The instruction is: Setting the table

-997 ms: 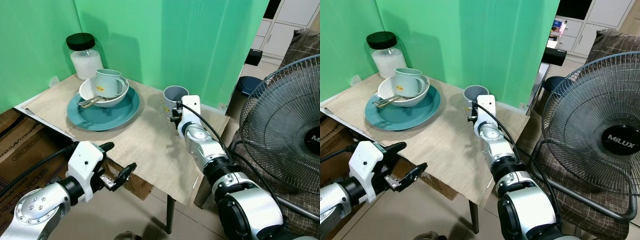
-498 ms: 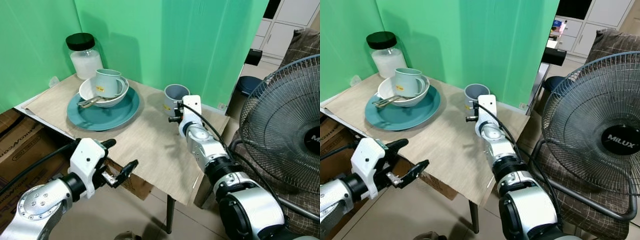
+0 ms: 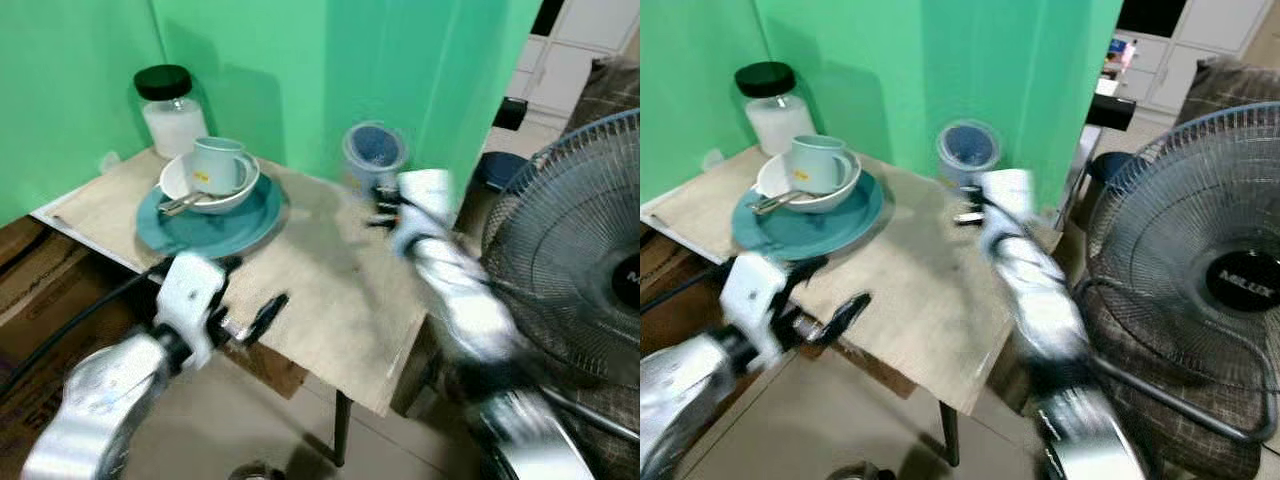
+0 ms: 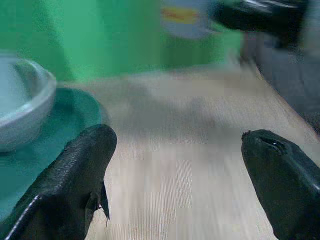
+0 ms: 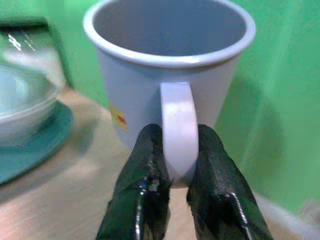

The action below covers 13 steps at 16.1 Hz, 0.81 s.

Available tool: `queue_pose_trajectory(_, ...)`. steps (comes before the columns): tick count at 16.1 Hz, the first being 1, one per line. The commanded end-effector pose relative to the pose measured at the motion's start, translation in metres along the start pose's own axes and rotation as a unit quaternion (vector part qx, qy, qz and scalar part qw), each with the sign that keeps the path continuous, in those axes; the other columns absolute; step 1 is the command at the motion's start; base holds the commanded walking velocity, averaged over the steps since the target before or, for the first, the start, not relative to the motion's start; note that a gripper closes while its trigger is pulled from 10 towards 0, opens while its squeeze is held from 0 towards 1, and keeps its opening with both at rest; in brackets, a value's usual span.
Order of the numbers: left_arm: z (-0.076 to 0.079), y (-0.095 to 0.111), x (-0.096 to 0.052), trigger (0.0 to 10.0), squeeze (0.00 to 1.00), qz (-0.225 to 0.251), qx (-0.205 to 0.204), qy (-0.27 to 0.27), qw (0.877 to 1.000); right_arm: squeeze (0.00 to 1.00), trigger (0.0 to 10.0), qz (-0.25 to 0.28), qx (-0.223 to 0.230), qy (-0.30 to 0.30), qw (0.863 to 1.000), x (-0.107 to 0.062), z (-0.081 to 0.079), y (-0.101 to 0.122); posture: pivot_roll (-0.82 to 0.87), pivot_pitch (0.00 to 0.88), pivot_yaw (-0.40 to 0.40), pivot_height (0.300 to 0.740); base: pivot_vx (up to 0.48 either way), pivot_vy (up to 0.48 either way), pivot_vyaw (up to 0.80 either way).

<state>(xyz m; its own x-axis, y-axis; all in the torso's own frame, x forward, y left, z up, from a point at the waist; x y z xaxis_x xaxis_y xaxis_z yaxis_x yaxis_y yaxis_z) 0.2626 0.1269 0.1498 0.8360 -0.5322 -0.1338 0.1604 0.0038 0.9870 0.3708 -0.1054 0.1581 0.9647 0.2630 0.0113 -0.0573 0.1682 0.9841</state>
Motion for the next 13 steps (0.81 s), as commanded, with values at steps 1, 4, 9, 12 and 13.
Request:
queue_pose_trajectory(1, 0.002, 0.005, 0.007, 10.0, 0.0, 0.009, -0.005, 0.014, 1.0, 0.0, 0.0, 0.043, 0.0, 0.01, 0.999, -0.016, 0.004, 0.031, -0.01, 0.0, 0.05, 0.74, 0.0, 0.0, 0.0)
queue_pose_trajectory(4, 0.001, 0.016, 0.016, 10.0, 0.0, 0.047, -0.013, 0.069, 0.996, 0.0, 10.0, 0.039, -0.026, 0.001, 0.999, -0.064, 0.014, 0.04, -0.03, 0.0, 0.05, 0.74, 0.0, 0.0, 0.0)
queue_pose_trajectory(9, -0.002, 0.013, 0.014, 10.0, 0.0, 0.051, 0.0, 0.131, 0.99, 0.0, 10.0, -0.013, -0.058, -0.062, 0.996, -0.104, 0.028, 0.023, -0.04, 0.0, 0.05, 0.74, 0.0, 0.0, -0.46)
queue_pose_trajectory(12, -0.001, 0.011, 0.018, 10.0, 0.0, 0.051, 0.001, 0.137, 0.989, 0.0, 10.0, -0.024, -0.068, -0.09, 0.993, -0.103, 0.035, 0.022, -0.03, 0.0, 0.039, 0.74, 0.0, 0.0, -0.8)
queue_pose_trajectory(13, -0.001, 0.012, 0.016, 10.0, 0.0, 0.051, 0.004, 0.14, 0.989, 0.0, 10.0, -0.03, -0.064, -0.098, 0.993, -0.102, 0.036, 0.02, -0.01, 0.0, 0.03, 0.74, 0.0, 0.0, -0.8)
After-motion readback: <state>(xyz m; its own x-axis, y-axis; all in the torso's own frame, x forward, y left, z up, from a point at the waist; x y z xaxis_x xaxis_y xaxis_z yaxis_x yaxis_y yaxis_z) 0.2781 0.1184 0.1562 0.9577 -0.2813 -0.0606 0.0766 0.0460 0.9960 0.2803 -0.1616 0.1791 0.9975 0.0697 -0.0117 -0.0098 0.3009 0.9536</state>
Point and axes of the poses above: a point about 5 cm out from each wrist's last joint towards the gripper, its own x axis pointing out of the wrist towards the gripper, its own y axis along the axis of the wrist's last joint, z = x × y, the point moved 5 cm from there along x, pointing out of the wrist towards the gripper, and after that the axes turned 10 degrees about -x, right-handed, at the moved point
